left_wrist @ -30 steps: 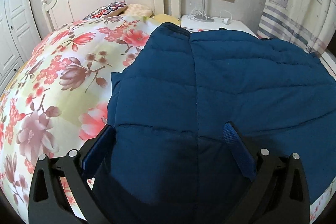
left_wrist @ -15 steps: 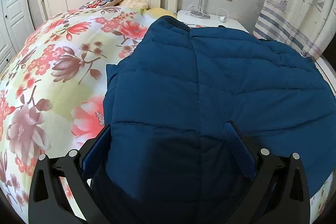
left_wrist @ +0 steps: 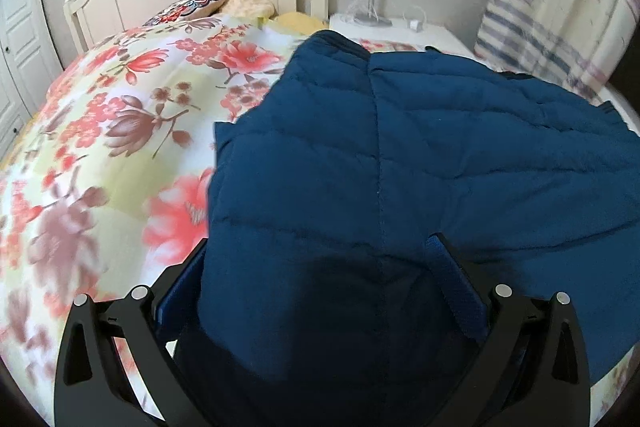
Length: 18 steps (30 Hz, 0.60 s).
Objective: Fold large clothes
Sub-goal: 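Grasp the folded jacket edge with the right tool and lift it while the left tool holds the jacket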
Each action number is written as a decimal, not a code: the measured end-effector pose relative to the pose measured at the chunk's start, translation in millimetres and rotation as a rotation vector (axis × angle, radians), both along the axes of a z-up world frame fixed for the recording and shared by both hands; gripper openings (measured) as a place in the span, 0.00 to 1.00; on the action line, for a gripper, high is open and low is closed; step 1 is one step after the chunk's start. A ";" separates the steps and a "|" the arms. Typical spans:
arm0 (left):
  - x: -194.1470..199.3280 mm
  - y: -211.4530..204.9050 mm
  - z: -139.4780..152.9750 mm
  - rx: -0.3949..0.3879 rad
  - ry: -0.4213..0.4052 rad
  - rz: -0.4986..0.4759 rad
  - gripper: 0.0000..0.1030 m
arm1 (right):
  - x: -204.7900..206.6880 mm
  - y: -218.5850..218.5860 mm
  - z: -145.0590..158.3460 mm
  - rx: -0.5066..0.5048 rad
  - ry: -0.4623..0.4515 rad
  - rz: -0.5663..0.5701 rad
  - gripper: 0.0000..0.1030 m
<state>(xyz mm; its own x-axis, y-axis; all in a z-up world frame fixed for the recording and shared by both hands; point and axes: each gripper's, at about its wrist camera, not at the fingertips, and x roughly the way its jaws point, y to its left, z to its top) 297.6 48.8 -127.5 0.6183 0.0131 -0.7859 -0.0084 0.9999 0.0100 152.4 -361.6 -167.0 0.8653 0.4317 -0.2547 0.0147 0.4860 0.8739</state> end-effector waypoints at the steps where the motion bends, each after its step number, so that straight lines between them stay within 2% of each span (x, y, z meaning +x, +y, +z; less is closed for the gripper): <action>1: -6.9 -9.6 6.7 0.031 -0.009 -0.007 0.96 | -11.9 -5.2 1.8 -0.011 -0.008 -0.007 0.22; 3: -19.6 -35.2 23.9 0.064 -0.062 -0.055 0.96 | -28.9 -16.3 2.9 -0.012 -0.026 -0.022 0.22; 4: -21.6 -47.8 31.5 0.055 -0.075 -0.083 0.96 | -40.6 -25.0 3.6 -0.017 -0.035 -0.036 0.22; 5: -21.5 -62.7 39.3 0.014 -0.084 -0.133 0.96 | -49.3 -30.6 5.5 -0.036 -0.042 -0.042 0.22; 7: -17.0 -89.8 48.1 -0.022 -0.086 -0.189 0.96 | -63.2 -36.4 11.1 -0.102 -0.050 -0.048 0.22; 10: -0.3 -149.8 59.7 0.018 -0.131 -0.234 0.96 | -76.1 -37.1 17.9 -0.181 -0.050 -0.042 0.22; 12: 18.3 -183.3 56.5 0.034 -0.103 -0.252 0.96 | -79.7 -34.0 22.3 -0.219 -0.048 -0.038 0.22; 15: 48.8 -231.3 28.2 0.170 -0.030 -0.266 0.96 | -87.7 -34.3 28.2 -0.254 -0.052 -0.032 0.22; 16: 57.4 -242.4 11.4 0.226 0.021 -0.276 0.96 | -85.9 -36.6 28.4 -0.254 -0.054 -0.031 0.22; 18: 57.7 -241.9 6.1 0.217 0.017 -0.270 0.96 | -81.9 -35.3 31.2 -0.268 -0.058 -0.030 0.22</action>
<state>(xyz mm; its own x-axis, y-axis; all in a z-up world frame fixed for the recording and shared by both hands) 355.3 -193.0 -121.4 0.6094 0.0190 -0.7926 0.2577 0.9407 0.2208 70.5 -396.8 -135.8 0.8930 0.3300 -0.3060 -0.0140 0.6999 0.7141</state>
